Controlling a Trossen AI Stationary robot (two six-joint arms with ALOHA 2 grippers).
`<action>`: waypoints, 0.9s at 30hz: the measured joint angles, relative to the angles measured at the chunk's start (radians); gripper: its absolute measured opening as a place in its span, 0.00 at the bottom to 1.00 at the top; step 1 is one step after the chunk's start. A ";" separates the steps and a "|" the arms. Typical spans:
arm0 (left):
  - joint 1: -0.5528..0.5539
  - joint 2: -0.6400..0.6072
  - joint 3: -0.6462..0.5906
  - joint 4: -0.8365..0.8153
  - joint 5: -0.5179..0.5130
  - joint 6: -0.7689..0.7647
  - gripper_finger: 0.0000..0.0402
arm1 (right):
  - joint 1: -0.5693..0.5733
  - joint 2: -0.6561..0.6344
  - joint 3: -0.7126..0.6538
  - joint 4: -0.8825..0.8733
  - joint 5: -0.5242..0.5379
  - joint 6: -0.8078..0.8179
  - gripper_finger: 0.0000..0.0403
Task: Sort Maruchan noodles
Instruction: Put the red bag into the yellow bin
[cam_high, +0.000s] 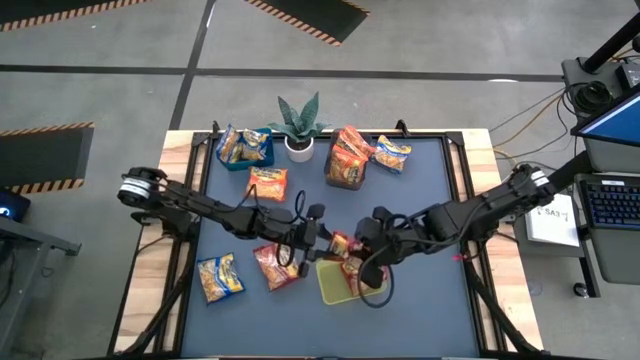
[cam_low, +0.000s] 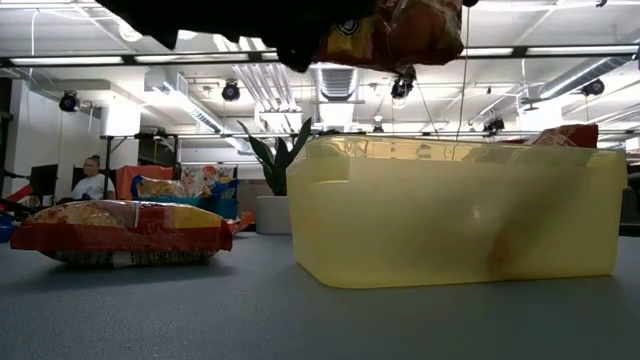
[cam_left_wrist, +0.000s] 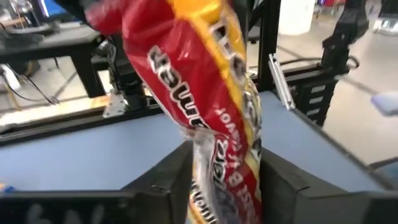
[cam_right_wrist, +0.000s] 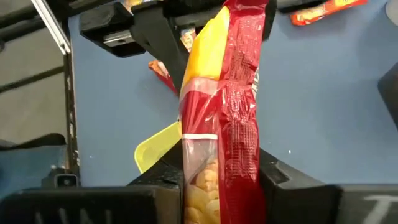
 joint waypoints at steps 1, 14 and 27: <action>0.000 -0.019 0.000 -0.027 -0.009 0.021 0.34 | 0.000 -0.002 0.000 -0.001 0.000 0.017 0.22; 0.000 -0.323 -0.006 -0.514 -0.337 0.143 0.55 | 0.031 0.014 -0.032 -0.030 0.029 0.551 0.19; 0.000 -0.460 -0.047 -0.661 -0.461 0.036 0.52 | 0.144 0.184 -0.036 -0.029 0.289 1.067 0.18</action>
